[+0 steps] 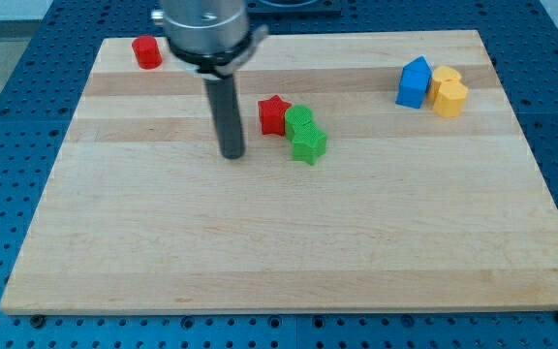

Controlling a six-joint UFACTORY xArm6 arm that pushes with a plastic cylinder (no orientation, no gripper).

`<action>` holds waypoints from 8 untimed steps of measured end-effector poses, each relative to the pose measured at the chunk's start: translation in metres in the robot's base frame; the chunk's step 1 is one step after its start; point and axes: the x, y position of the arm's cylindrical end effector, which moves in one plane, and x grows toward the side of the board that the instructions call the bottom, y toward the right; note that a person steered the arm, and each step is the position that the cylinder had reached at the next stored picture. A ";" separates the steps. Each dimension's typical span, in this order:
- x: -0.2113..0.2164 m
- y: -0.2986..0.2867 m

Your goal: Separate the red star from the green circle

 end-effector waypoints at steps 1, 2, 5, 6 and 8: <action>-0.001 0.035; -0.008 0.061; -0.041 0.060; -0.041 0.047; -0.052 0.014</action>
